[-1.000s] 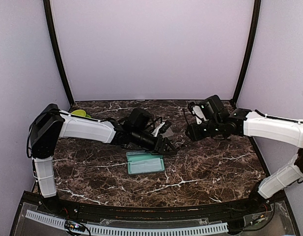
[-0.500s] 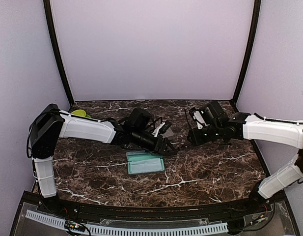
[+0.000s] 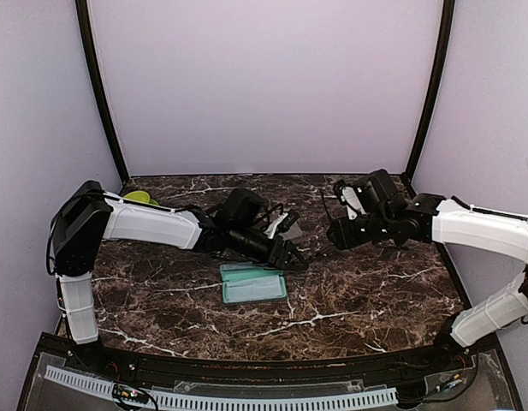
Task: Organize the sunglasses
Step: Fold the right temple of the sunglasses with the sunglasses.
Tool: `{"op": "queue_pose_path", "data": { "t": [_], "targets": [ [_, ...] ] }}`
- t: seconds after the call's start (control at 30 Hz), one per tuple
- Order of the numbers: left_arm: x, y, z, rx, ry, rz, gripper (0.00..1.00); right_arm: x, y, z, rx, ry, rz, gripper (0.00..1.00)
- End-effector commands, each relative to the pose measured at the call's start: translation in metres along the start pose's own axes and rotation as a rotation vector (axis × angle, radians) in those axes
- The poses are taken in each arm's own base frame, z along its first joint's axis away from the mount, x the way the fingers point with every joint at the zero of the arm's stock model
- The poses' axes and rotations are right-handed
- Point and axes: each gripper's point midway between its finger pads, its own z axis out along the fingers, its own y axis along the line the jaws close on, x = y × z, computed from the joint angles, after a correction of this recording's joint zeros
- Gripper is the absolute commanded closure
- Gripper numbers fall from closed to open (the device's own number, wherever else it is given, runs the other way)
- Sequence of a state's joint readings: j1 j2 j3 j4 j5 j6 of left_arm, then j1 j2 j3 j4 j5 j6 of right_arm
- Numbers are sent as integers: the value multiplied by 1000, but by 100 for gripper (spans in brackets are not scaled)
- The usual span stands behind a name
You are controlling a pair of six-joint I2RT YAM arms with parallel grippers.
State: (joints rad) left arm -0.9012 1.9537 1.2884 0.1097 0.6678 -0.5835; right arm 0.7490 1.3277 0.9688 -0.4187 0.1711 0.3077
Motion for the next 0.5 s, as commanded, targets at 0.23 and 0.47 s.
{"op": "queue_pose_path", "data": {
  "t": [0.23,0.47],
  "targets": [
    [-5,-25,-12,40,-16,67,91,-41,-6,-25,-81,-136,57,53],
    [-5,-29,-11,50,-13,76,91,-49,-30,-28,-26,-153,89,53]
  ]
}}
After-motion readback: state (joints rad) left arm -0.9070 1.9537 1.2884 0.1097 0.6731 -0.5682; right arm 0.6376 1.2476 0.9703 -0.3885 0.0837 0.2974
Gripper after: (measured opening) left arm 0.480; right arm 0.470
